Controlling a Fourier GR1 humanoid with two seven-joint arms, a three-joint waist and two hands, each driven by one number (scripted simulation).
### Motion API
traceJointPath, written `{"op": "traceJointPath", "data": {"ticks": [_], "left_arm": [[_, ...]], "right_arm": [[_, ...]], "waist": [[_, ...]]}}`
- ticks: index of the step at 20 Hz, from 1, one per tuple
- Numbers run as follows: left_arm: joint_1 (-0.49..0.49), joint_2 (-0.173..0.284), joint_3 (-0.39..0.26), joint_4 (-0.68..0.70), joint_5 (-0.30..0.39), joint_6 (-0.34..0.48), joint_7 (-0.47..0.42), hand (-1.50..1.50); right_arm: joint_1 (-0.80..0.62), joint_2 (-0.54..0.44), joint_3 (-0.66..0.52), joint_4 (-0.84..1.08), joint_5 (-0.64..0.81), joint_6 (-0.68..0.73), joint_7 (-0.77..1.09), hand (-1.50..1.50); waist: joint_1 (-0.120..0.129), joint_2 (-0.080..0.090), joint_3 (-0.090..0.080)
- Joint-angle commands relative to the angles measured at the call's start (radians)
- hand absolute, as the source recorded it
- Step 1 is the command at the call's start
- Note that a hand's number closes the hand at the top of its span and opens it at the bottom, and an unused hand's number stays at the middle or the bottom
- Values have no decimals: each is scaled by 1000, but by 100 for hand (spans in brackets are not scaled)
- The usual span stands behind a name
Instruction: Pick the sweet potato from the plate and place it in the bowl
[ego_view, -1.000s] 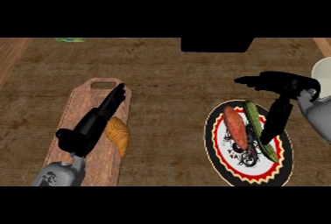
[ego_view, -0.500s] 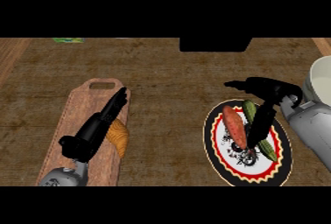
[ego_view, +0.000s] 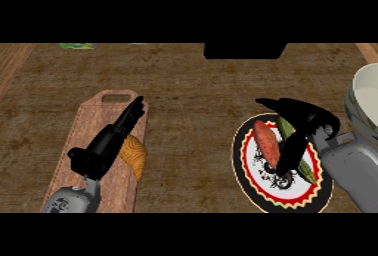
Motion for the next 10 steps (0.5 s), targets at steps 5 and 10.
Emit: {"op": "traceJointPath", "data": {"ticks": [5, 10], "left_arm": [[31, -20, 7, -19, -22, -25, 22, 0], [12, -24, 38, -13, -19, -66, 2, 0]], "right_arm": [[7, 102, -19, 80, 226, -44, -52, -150], [17, 119, -84, 131, 274, 19, -83, -150]], "waist": [[6, 1, 0], [4, 1, 0]]}}
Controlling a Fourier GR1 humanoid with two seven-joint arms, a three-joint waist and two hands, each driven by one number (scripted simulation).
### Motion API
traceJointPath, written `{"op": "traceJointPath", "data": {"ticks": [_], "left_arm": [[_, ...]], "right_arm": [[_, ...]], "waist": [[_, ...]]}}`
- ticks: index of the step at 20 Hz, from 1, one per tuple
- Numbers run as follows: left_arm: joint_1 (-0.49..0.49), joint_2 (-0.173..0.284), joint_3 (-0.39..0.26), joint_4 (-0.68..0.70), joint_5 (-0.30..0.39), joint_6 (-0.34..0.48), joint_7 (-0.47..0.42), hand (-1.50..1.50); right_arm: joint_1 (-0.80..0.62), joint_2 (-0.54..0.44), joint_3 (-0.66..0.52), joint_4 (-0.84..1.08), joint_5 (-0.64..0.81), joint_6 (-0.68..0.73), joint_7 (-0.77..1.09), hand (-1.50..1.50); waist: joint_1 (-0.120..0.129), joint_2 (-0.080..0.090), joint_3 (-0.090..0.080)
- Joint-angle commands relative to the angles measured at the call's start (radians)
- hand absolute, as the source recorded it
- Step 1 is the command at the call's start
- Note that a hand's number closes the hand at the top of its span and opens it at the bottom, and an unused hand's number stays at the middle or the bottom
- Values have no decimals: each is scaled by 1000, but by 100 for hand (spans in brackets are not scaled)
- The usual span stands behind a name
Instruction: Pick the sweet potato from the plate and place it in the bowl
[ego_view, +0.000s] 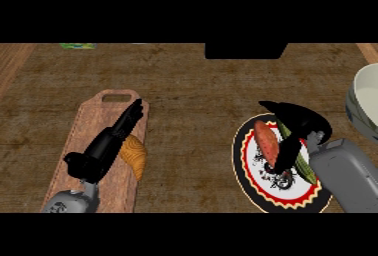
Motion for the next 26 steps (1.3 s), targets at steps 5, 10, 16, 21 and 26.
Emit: {"op": "traceJointPath", "data": {"ticks": [5, 10, 16, 21, 26], "left_arm": [[-8, -49, 1, 16, -35, 0, 6, 0], [-30, -64, 22, -16, -50, -1, 66, 0], [-29, -69, 41, 0, -50, -15, 32, 0], [-35, -48, 64, -10, -34, -60, 42, 0], [52, -68, 28, -101, -64, -48, 64, 0]], "right_arm": [[36, 69, -33, 135, 128, 4, -114, -150], [55, 89, -98, 134, 180, 26, -153, -150], [60, 100, -96, 197, 237, -45, -355, 150], [75, 87, -126, 261, 332, -169, -488, 150], [27, 111, -173, 278, 356, -149, -482, 150]], "waist": [[1, 1, 0], [-2, 0, 0], [0, 0, 0], [1, 1, 0], [3, 0, 0]]}}
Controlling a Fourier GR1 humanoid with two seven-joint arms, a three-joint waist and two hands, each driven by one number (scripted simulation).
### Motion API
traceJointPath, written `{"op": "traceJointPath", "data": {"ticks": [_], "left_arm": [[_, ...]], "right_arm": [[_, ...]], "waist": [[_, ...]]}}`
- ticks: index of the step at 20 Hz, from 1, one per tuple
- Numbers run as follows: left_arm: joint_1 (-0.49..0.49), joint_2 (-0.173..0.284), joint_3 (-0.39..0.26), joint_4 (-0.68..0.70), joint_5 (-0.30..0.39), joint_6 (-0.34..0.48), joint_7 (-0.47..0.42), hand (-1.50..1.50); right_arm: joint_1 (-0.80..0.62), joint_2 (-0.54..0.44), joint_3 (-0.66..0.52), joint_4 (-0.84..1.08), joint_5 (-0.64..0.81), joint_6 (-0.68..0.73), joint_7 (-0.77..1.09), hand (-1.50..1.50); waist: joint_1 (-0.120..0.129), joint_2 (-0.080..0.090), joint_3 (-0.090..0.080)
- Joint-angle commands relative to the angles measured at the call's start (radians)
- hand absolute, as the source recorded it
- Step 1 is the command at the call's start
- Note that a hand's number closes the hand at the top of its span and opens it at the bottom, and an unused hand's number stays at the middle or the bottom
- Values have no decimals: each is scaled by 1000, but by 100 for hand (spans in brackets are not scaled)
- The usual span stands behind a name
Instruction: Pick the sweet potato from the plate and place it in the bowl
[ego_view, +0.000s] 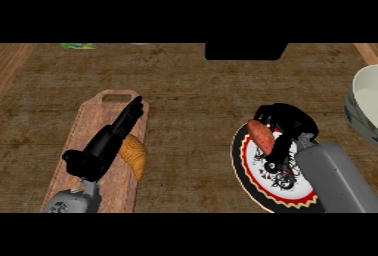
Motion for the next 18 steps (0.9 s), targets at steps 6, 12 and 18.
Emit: {"op": "traceJointPath", "data": {"ticks": [6, 12, 18], "left_arm": [[2, -8, 20, -1, -3, 23, 26, 0], [59, 6, 53, -2, 1, 37, -2, 0], [49, -5, 49, -19, -20, 64, 4, 0]], "right_arm": [[138, -281, 243, -261, 56, 98, -602, 150], [230, -592, 150, -432, 88, -126, -968, 150], [395, -660, -172, -391, -203, -303, -1279, 150]], "waist": [[-52, -19, 9], [-111, -24, 12], [-126, -13, 11]]}}
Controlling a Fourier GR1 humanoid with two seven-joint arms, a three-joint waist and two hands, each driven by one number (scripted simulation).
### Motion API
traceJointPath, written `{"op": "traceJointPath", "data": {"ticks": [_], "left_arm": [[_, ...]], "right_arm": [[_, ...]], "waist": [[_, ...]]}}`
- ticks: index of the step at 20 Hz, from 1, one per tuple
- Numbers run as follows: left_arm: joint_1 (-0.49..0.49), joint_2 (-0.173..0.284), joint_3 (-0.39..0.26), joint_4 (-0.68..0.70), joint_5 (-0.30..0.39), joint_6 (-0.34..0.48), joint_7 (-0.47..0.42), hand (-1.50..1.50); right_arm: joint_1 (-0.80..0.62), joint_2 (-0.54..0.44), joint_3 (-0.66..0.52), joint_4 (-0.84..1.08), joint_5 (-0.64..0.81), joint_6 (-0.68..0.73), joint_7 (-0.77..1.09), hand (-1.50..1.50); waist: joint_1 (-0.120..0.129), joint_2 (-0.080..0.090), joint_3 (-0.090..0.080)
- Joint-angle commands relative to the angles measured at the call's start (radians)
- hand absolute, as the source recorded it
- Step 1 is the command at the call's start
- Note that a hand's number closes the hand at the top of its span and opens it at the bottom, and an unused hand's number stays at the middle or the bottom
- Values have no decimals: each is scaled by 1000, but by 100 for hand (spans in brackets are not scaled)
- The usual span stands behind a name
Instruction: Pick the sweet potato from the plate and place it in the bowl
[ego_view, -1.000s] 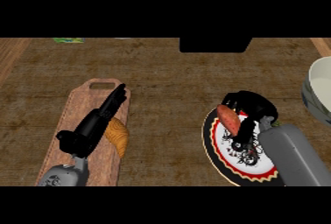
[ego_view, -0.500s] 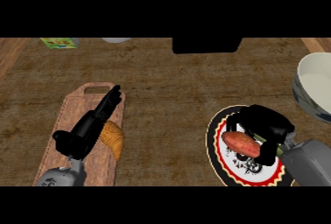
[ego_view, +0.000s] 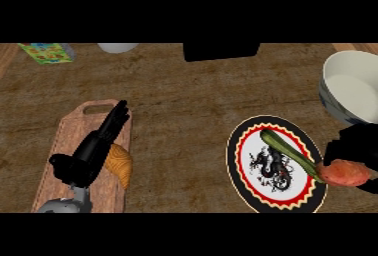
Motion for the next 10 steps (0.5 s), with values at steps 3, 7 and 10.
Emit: {"op": "traceJointPath", "data": {"ticks": [3, 7, 10], "left_arm": [[25, 12, -4, -28, 4, -14, 2, 0], [-1, 24, 6, -16, 21, -39, -2, 0], [-24, 3, -26, -8, -3, -33, -6, 0]], "right_arm": [[128, -70, -302, 105, -349, -3, -316, 150], [175, -164, -435, 179, -576, 199, -361, 150], [197, -208, -482, 274, -650, 246, -373, 150]], "waist": [[10, 7, -1], [38, 14, -5], [76, 22, -5]]}}
